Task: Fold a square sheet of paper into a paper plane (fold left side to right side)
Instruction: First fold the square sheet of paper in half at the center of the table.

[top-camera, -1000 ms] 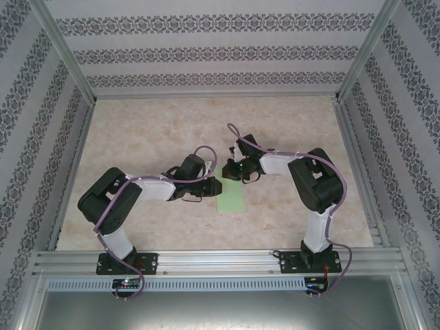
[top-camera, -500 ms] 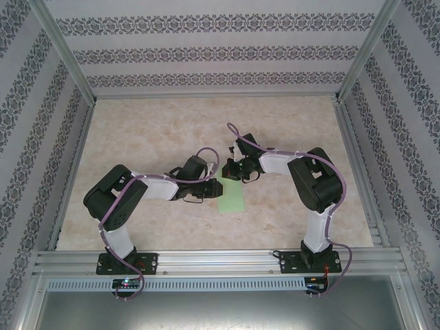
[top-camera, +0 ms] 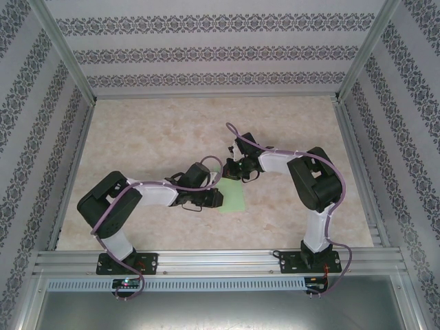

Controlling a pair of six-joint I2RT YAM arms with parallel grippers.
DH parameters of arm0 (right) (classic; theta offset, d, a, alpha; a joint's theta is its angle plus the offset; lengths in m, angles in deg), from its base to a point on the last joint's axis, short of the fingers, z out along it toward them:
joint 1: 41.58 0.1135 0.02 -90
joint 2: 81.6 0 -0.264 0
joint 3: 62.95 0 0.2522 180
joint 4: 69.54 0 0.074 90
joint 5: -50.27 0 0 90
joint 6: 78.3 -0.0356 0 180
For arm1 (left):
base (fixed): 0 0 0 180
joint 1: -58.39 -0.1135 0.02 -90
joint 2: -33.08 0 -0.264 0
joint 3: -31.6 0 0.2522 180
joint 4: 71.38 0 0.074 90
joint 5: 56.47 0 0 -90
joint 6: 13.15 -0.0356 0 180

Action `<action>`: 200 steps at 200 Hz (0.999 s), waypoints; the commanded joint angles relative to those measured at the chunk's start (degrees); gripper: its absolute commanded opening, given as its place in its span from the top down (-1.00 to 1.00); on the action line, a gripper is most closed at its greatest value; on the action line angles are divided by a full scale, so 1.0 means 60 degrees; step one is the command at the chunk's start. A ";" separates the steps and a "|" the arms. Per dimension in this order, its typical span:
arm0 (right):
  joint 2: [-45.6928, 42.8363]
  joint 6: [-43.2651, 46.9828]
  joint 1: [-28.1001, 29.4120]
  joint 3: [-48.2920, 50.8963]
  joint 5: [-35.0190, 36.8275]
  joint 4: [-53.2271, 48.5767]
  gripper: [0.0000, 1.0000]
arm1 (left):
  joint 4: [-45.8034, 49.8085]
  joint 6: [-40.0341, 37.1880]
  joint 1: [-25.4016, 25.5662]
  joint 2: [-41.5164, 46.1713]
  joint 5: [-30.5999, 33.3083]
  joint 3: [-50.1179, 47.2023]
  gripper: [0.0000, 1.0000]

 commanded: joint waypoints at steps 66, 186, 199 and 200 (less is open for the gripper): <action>0.0393 0.0176 0.0015 -0.0114 0.0489 -0.0657 0.90 | -0.0061 0.0093 0.0072 0.1169 0.0109 -0.0177 0.61; 0.0320 0.0267 0.0020 -0.0214 0.0531 -0.0881 0.90 | 0.0081 -0.0418 0.0034 -0.0515 -0.0281 0.0404 0.61; 0.0320 0.0298 0.0023 -0.0236 0.0569 -0.0910 0.90 | 0.0186 -0.0422 0.0095 -0.0412 -0.0292 0.0201 0.62; 0.0320 0.0300 0.0021 -0.0240 0.0566 -0.0907 0.90 | 0.0190 -0.0421 0.0103 -0.0400 -0.0302 0.0166 0.62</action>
